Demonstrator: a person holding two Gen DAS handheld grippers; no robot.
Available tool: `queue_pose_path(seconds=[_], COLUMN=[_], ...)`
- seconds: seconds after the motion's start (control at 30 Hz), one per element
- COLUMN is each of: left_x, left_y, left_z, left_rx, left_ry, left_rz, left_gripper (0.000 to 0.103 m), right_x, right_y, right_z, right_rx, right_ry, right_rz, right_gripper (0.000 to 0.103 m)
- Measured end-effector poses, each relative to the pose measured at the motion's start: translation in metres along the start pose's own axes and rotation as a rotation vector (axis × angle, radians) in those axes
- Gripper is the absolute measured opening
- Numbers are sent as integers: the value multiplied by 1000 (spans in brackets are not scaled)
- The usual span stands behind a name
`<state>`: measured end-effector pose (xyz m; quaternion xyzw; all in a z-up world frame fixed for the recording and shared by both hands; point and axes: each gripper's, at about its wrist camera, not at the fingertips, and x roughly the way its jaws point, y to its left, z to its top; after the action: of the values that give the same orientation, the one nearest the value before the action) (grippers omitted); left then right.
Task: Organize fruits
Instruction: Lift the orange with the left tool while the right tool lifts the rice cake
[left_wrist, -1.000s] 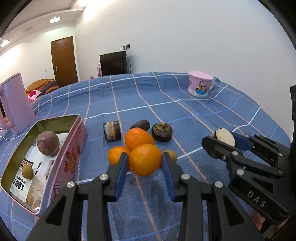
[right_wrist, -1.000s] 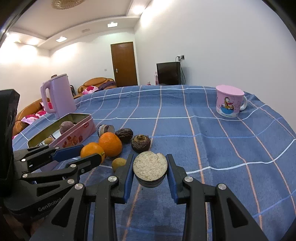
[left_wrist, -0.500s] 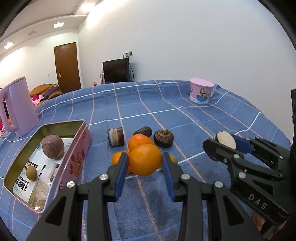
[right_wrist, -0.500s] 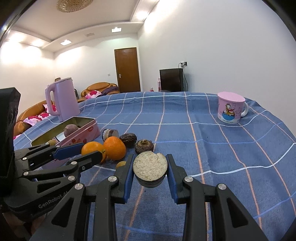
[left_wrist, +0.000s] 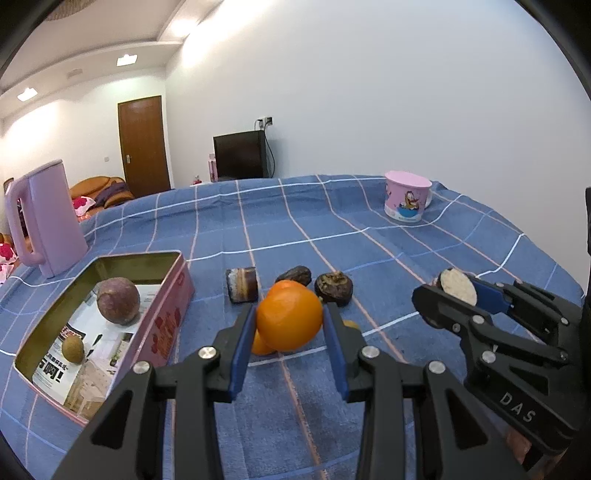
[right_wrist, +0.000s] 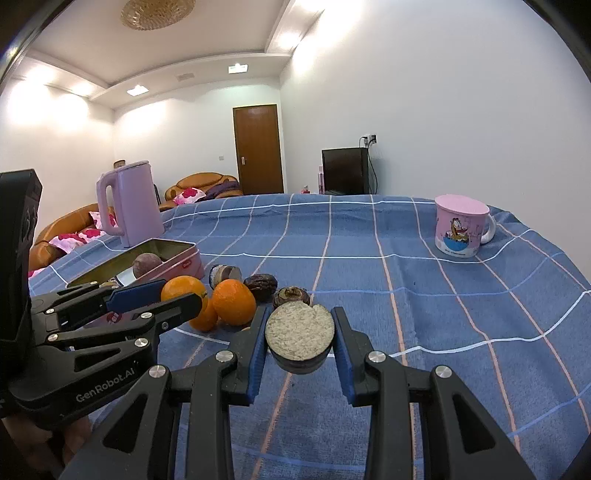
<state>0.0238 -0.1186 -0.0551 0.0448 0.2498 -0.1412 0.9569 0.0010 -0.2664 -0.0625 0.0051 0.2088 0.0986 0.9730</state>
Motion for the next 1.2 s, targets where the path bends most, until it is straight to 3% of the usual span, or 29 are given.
queue_pose_path(seconds=[1.2], left_x=[-21], left_y=[1], left_z=[0], left_rx=[2], left_ry=[-145], left_rz=[27], left_gripper=[39], right_x=[-15], right_y=[7], right_z=[-2], right_rx=[-35], right_ry=[-97], right_rz=[17], right_gripper=[35])
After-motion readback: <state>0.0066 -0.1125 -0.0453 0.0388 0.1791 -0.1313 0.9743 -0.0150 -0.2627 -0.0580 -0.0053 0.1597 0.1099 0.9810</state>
